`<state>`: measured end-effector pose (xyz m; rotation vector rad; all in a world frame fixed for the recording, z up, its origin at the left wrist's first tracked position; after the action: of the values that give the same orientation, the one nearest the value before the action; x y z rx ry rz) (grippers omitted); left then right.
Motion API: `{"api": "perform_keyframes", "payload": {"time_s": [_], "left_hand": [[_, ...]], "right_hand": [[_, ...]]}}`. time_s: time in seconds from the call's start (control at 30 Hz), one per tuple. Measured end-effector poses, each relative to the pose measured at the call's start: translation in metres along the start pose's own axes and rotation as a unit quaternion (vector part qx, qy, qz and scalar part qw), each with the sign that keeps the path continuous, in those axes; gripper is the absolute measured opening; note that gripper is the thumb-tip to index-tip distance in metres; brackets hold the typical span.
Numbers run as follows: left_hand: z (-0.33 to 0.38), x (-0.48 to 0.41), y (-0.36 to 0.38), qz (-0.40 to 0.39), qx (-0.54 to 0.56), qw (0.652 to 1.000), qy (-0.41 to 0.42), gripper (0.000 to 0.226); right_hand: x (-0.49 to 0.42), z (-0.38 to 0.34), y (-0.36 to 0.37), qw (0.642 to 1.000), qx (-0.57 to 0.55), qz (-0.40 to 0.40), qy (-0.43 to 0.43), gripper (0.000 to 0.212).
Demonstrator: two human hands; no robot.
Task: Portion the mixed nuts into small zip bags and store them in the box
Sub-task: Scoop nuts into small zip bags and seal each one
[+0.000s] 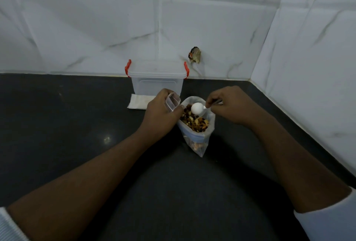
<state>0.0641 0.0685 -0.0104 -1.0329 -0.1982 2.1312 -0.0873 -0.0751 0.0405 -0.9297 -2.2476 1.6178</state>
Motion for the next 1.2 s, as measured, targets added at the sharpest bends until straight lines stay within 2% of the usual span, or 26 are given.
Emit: {"api": "perform_keyframes", "payload": {"time_s": [0.1, 0.27, 0.67, 0.8, 0.9, 1.03, 1.2], "left_hand": [[0.002, 0.000, 0.001, -0.008, -0.006, 1.000, -0.004, 0.023], [0.002, 0.000, 0.001, -0.012, -0.009, 1.000, -0.006, 0.022], [0.001, -0.001, 0.002, -0.017, -0.013, 1.000, -0.003, 0.023], [0.001, -0.001, 0.002, -0.015, -0.015, 1.000, -0.008, 0.025], [0.001, -0.001, 0.002, -0.014, -0.014, 1.000, -0.007, 0.026], [0.001, -0.001, 0.003, -0.017, -0.011, 1.000, -0.009, 0.026], [0.002, 0.000, 0.002, -0.017, -0.006, 1.000, 0.000, 0.024]], "right_hand": [[0.000, 0.004, -0.009, 0.999, -0.026, 0.036, 0.009, 0.019], [-0.001, 0.001, 0.003, 1.000, -0.009, -0.001, 0.001, 0.019], [-0.002, 0.002, 0.005, 0.997, -0.067, -0.026, 0.013, 0.019], [-0.005, 0.006, 0.008, 0.990, -0.134, -0.007, 0.047, 0.020], [-0.007, 0.016, 0.014, 0.960, -0.258, -0.023, 0.110, 0.019], [-0.009, 0.030, 0.028, 0.896, -0.387, -0.050, 0.214, 0.020], [-0.012, 0.041, 0.033, 0.813, -0.509, -0.078, 0.271, 0.017]]}}
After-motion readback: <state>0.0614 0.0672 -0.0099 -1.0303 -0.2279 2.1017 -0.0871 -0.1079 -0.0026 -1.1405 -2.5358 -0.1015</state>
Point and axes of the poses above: each hand's wrist, its own x-axis away from the middle knuckle, its own y-axis out of the palm, z = x × y, the point moved 5 cm from there along -x, towards the middle knuckle, and after that the axes turned 14 degrees about y, right-handed, at the moved point
